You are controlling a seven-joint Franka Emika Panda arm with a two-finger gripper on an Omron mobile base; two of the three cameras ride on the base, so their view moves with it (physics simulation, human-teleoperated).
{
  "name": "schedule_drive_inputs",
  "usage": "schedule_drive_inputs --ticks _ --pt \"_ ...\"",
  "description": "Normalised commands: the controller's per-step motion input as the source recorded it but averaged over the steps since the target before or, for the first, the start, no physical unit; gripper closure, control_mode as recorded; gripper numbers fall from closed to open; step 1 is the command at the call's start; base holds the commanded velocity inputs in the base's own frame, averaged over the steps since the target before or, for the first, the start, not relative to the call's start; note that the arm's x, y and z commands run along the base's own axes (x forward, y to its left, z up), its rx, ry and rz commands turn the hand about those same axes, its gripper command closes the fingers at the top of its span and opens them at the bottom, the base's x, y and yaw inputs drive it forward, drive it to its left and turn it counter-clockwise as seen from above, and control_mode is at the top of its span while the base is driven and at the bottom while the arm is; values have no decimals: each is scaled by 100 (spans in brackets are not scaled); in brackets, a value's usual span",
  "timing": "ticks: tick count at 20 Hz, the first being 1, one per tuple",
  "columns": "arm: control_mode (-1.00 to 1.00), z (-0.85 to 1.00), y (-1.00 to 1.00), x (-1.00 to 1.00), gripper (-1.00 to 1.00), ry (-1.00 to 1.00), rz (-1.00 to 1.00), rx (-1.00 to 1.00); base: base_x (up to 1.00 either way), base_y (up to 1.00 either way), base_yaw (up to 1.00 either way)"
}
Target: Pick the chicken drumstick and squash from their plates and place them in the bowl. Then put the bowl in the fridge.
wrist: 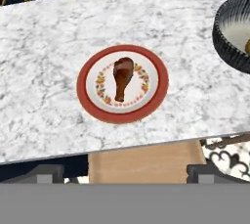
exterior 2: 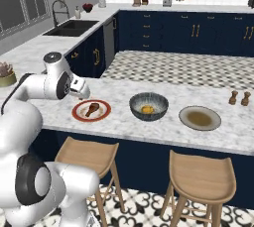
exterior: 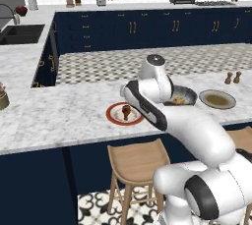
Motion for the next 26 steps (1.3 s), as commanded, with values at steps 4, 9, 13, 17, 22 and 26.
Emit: schedule_drive_inputs --ticks 4,9,13,17,22,26 --pt "-100 -41 4 76 -100 9 -1 0 0 0 0" --pt "-100 -58 -2 56 -100 1 0 0 0 0 0" --pt "-100 -75 3 51 -100 0 0 0 0 0 0" --pt "-100 -53 0 42 -100 2 0 0 0 0 0" --pt "-100 -37 0 39 -100 0 0 0 0 0 0" --pt "-100 -32 10 23 -100 1 0 0 0 0 0"
